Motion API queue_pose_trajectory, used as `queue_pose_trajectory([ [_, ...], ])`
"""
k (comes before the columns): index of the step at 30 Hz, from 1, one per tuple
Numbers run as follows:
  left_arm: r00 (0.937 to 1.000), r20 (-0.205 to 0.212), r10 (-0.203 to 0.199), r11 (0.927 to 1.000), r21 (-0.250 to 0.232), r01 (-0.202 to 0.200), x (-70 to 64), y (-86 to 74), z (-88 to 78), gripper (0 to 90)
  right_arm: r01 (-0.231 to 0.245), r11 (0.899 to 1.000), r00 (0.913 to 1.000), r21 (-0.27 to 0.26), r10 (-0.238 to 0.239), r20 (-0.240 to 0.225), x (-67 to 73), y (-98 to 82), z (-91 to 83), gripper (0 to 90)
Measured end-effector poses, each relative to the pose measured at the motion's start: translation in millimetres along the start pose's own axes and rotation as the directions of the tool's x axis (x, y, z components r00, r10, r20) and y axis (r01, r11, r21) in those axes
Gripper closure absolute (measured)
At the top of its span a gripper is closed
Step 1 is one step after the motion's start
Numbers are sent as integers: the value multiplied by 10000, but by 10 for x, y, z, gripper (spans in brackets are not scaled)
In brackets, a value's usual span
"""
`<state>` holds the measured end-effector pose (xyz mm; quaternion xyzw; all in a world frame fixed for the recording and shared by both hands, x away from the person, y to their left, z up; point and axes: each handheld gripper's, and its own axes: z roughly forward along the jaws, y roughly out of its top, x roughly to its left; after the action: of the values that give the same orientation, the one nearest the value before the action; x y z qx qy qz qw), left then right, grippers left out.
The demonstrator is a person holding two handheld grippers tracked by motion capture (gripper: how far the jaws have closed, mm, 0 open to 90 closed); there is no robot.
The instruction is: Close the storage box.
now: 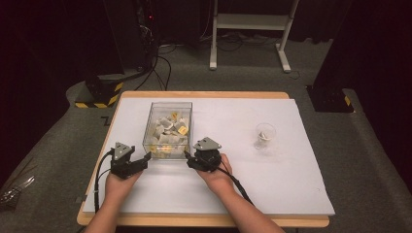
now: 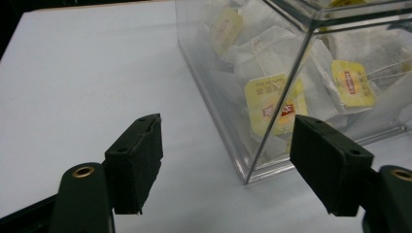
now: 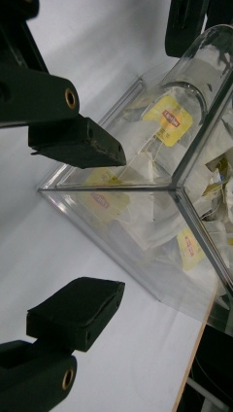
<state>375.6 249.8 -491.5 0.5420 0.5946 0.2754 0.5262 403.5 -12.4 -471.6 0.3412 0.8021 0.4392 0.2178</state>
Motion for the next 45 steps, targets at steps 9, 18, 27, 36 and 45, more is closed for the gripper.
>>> queue_pose_trajectory([
  [9, 9998, -201, 37, 10000, 25, -36, -35, 31, 121, 291, -125, 9999, 9998, 13, 125, 137, -32, 13, 96, 392],
  [18, 9983, -571, -97, 9999, -86, 92, -75, 25, 168, 301, -254, 9996, 9994, 149, 250, 227, -52, 8, 143, 418],
  [27, 9993, -374, -72, 9999, 111, 76, -107, 6, 160, 328, -141, 9994, 9998, 307, 137, 158, -30, 13, 135, 450],
  [36, 9997, -201, 140, 9993, 345, -133, -89, -64, 47, 307, 211, 9994, 9997, 272, -207, -121, 42, -41, 3, 450],
  [45, 9998, -95, 149, 9977, 661, -142, -21, -153, -101, 308, -7, 9997, 10000, 250, 8, -48, -75, -168, -195, 453],
])
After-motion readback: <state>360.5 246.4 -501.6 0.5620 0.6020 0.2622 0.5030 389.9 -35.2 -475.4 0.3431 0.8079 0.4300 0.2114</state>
